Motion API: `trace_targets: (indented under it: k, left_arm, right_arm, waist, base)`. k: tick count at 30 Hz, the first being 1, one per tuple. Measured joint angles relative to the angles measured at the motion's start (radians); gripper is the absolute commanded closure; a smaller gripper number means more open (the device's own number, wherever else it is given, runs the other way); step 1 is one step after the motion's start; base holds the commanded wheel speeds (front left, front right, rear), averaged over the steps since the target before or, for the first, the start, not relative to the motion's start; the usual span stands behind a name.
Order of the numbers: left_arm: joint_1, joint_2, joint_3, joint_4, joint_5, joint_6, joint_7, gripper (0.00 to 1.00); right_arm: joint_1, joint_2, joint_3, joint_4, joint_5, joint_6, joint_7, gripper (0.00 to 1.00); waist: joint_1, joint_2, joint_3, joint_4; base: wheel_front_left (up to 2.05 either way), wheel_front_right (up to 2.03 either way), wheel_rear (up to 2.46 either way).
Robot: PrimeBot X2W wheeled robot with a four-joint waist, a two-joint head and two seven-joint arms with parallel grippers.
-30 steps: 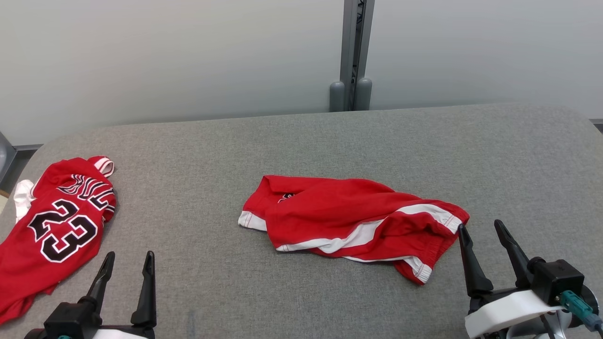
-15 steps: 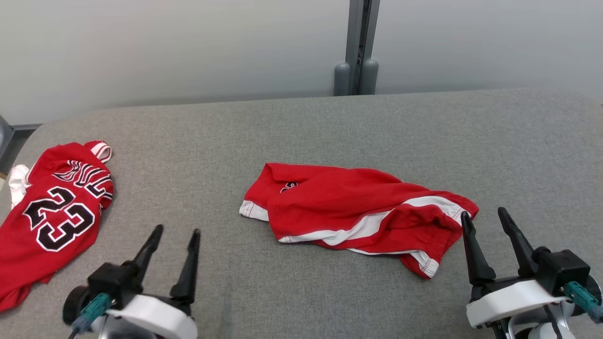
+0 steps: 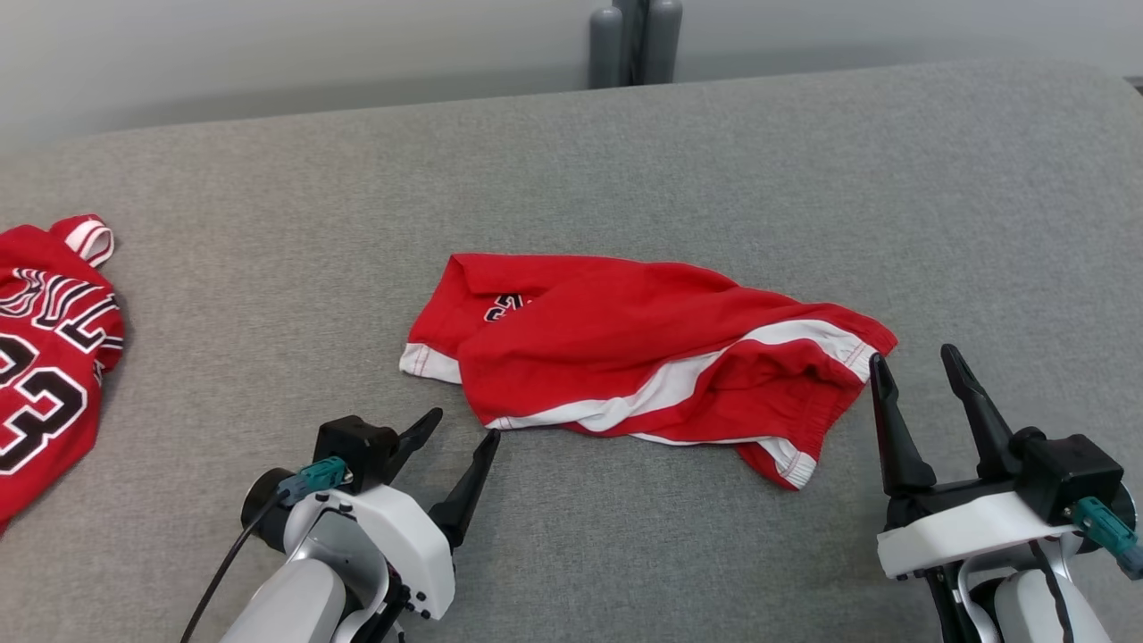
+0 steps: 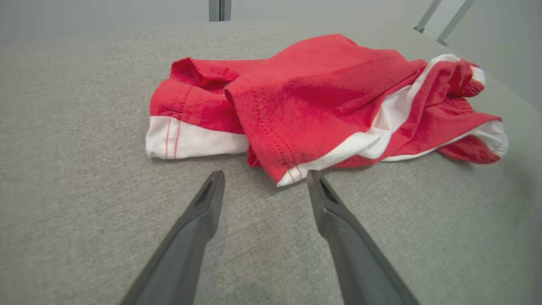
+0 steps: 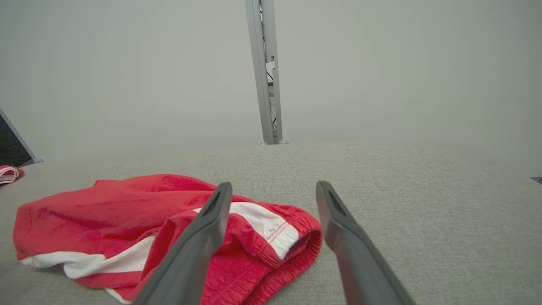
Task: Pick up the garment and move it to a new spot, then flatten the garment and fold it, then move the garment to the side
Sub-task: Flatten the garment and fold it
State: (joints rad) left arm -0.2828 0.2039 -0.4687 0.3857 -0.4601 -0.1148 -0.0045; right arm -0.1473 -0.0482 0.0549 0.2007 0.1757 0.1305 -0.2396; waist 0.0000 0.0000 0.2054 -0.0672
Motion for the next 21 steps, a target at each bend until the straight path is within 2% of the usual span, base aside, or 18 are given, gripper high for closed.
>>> trace_targets:
  k: [10, 11, 12, 13, 21]
  left_arm:
    - [-0.090, 0.004, -0.082, 0.137, -0.027, -0.013, -0.052, 0.00]
    - [-0.096, 0.007, -0.089, 0.144, -0.031, -0.015, -0.061, 0.18]
    - [-0.101, 0.009, -0.096, 0.149, -0.036, -0.015, -0.067, 0.78]
    - [-0.105, 0.011, -0.105, 0.151, -0.044, -0.015, -0.071, 1.00]
    - [-0.113, 0.048, -0.160, 0.146, -0.079, -0.015, -0.115, 1.00]
  right_arm:
    - [-0.018, 0.000, -0.017, 0.008, 0.000, 0.000, -0.012, 0.00]
    - [-0.019, 0.000, -0.018, 0.009, 0.000, 0.000, -0.016, 0.00]
    - [-0.019, 0.000, -0.018, 0.011, 0.000, 0.000, -0.016, 0.00]
    - [-0.020, 0.000, -0.019, 0.014, 0.000, 0.000, -0.016, 0.00]
    - [-0.023, -0.001, -0.037, 0.073, 0.019, 0.000, 0.001, 0.00]
  waist:
    - [0.0001, 0.0000, 0.049, -0.046]
    - [0.0000, 0.0000, 0.050, -0.047]
    - [0.0001, 0.0000, 0.049, -0.047]
    - [0.0000, 0.0000, 0.049, -0.047]
    - [0.0000, 0.0000, 0.036, -0.034]
  base:
    - [0.00, 0.00, 0.00]
    - [0.00, 0.00, 0.00]
    - [0.00, 0.00, 0.00]
    - [0.00, 0.00, 0.00]
    - [0.00, 0.00, 0.00]
